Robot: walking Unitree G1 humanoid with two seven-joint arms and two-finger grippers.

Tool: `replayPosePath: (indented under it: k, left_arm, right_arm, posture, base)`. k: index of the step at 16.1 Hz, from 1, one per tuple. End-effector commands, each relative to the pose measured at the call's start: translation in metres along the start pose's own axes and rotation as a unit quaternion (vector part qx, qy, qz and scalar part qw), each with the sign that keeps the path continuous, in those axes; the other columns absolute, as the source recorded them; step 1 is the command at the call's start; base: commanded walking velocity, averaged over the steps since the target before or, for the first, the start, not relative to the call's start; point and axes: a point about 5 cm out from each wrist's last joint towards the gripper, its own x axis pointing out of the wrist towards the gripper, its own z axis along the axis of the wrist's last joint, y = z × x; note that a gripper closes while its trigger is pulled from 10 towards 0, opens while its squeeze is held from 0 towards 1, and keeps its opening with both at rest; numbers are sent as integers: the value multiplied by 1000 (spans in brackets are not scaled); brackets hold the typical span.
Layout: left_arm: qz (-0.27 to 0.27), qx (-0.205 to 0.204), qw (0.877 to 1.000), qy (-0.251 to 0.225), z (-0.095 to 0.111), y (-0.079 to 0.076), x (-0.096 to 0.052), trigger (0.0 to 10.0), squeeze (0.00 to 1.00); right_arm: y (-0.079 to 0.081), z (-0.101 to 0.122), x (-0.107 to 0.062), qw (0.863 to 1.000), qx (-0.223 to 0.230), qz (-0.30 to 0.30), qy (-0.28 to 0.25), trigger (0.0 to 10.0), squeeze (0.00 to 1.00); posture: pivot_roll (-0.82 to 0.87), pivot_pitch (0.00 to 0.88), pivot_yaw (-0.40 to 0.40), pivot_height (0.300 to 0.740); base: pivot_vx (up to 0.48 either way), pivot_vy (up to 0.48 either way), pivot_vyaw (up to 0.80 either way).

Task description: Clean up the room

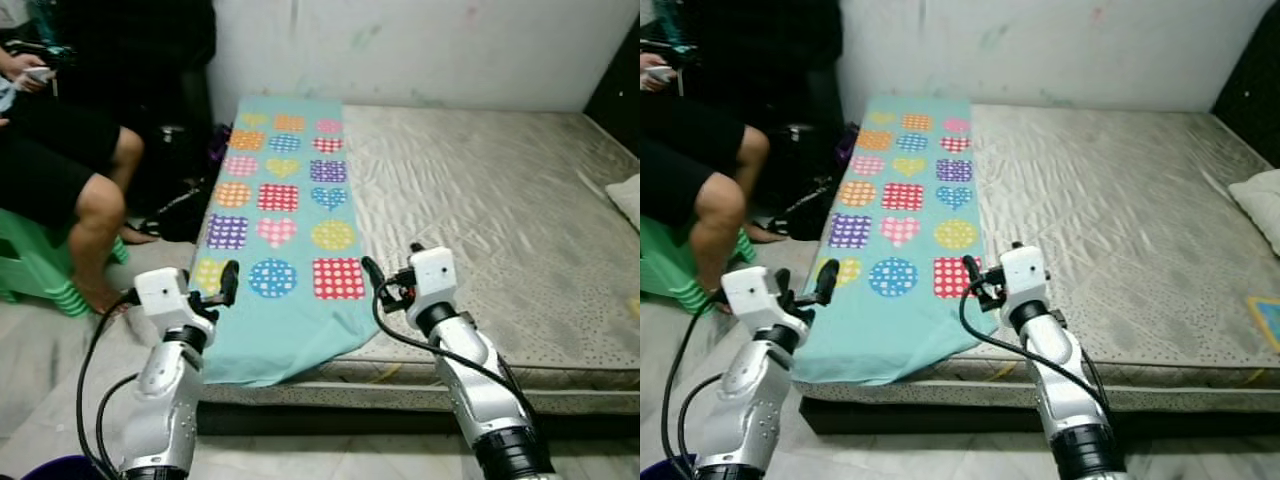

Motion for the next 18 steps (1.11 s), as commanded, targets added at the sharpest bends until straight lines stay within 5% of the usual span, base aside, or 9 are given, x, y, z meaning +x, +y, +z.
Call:
replayPosePath:
  k: [1,12,18]
  left_arm:
    - [-20,-3,1000,-8,3,-10,3,10000,0]
    - [-16,6,1000,-3,2,-8,2,10000,0]
    - [22,10,1000,11,-1,-2,4,10000,0]
  right_arm:
    - [-7,2,0,1000,-8,-5,-1,10000,0]
    - [-4,-1,1,1000,-6,-5,9,10000,0]
    - [-3,-4,2,1000,-4,0,18,10000,0]
  posture:
    - [-173,0,-2,740]
    - [-170,0,4,740]
    - [-165,0,1,740]
  base:
    - [285,0,0]
    - [337,0,0]
    - [0,0,0]
